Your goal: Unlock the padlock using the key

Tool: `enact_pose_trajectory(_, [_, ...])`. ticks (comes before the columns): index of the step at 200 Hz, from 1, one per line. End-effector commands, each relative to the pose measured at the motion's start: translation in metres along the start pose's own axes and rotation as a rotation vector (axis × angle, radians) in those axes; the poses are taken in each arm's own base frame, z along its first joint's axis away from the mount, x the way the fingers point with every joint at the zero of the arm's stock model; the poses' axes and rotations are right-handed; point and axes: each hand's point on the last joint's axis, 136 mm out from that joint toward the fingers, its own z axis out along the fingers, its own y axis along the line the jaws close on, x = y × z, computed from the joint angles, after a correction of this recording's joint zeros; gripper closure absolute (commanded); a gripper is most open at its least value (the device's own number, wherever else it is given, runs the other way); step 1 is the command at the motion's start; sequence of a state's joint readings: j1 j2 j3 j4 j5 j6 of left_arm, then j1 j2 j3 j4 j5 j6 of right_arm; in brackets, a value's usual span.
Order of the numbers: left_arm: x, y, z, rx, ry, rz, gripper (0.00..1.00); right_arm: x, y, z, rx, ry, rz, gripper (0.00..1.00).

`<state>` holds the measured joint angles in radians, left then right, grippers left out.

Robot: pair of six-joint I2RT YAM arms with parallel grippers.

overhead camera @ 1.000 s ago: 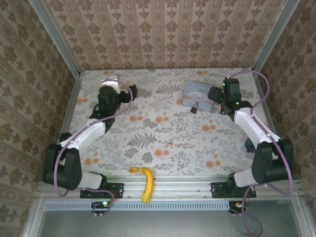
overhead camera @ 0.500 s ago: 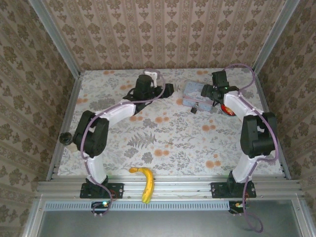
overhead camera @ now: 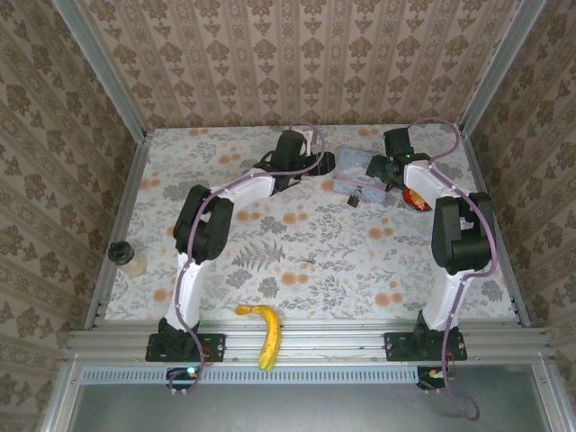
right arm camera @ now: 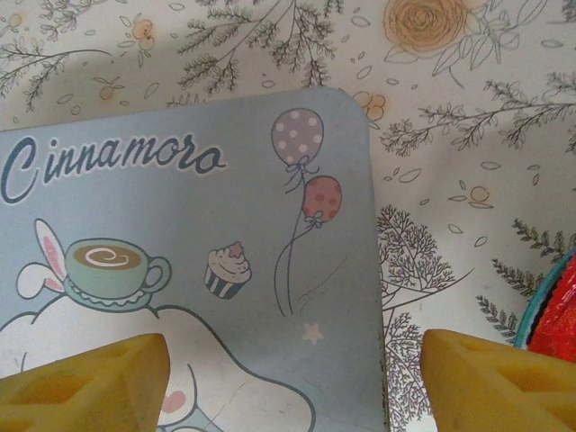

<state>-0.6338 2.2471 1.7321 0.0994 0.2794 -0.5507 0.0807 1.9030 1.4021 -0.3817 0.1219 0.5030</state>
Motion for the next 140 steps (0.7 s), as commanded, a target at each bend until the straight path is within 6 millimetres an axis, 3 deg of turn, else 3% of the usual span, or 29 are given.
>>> enact_pose_trajectory(1, [0.005, -0.015, 0.011, 0.044, 0.050, -0.004, 0.36, 0.001, 0.005, 0.008, -0.029, 0.031, 0.028, 0.25])
enact_pose_trajectory(30, [0.020, -0.016, 0.028, 0.063, 0.097, -0.010, 0.37, 0.007, 0.010, 0.014, -0.063, 0.060, 0.028, 0.27])
enact_pose_trajectory(68, [0.034, -0.019, 0.035, 0.065, 0.133, 0.018, 0.50, 0.016, 0.030, 0.015, -0.167, 0.099, 0.018, 0.34])
enact_pose_trajectory(140, [0.047, -0.011, -0.001, 0.018, 0.104, 0.025, 0.80, 0.044, 0.091, 0.004, -0.326, 0.157, -0.073, 0.43])
